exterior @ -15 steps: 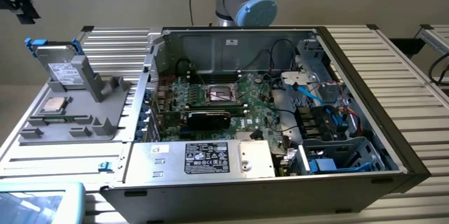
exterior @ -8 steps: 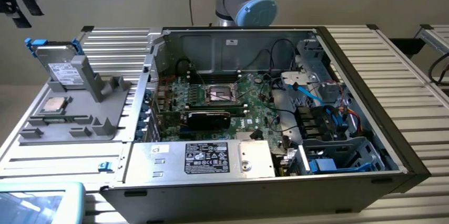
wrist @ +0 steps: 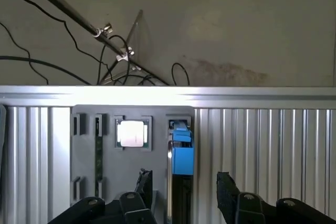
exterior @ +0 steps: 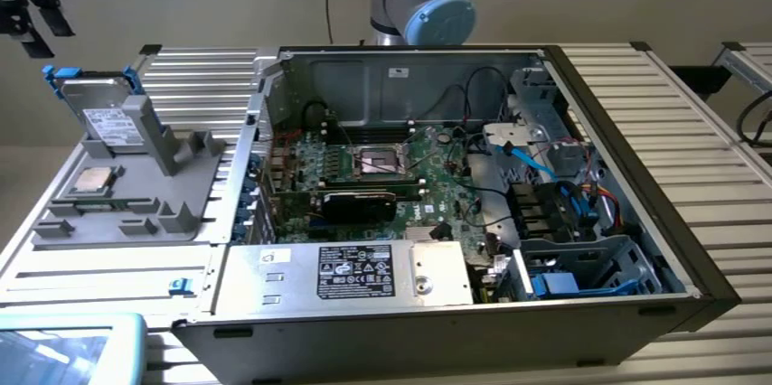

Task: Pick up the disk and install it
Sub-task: 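Pick up the disk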

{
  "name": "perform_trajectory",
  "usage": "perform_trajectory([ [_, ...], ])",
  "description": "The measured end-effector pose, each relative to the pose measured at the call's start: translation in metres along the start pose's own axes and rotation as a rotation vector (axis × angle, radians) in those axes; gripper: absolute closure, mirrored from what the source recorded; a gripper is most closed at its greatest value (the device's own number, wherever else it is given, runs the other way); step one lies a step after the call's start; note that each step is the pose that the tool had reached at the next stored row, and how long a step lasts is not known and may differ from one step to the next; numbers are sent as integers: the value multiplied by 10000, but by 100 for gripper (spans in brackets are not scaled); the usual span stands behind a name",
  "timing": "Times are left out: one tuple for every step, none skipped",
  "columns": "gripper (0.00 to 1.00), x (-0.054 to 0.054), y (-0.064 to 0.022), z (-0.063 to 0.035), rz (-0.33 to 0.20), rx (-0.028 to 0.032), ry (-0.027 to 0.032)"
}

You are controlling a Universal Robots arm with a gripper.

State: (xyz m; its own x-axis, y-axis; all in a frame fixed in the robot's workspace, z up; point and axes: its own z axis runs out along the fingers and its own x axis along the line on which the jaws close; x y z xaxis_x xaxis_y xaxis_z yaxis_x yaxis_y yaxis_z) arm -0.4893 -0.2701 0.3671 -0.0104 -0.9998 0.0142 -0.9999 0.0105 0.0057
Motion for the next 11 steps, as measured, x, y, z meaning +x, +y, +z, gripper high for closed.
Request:
perform_trajectory([
  [40,0,1,17,5,-4,1],
  [40,0,1,35,15,-6,1],
  [40,-1,1,53,27,-9,1],
  [40,-1,1,71,36,-15,0],
  [40,-1,2,90,46,-25,1],
  [40,0,2,106,54,-34,1],
  [40,1,1,123,61,-39,1],
  [40,2,1,142,69,-43,1],
  [40,2,1,159,77,-46,0],
  [40,2,1,177,84,-50,0],
  [40,3,1,196,91,-55,1],
])
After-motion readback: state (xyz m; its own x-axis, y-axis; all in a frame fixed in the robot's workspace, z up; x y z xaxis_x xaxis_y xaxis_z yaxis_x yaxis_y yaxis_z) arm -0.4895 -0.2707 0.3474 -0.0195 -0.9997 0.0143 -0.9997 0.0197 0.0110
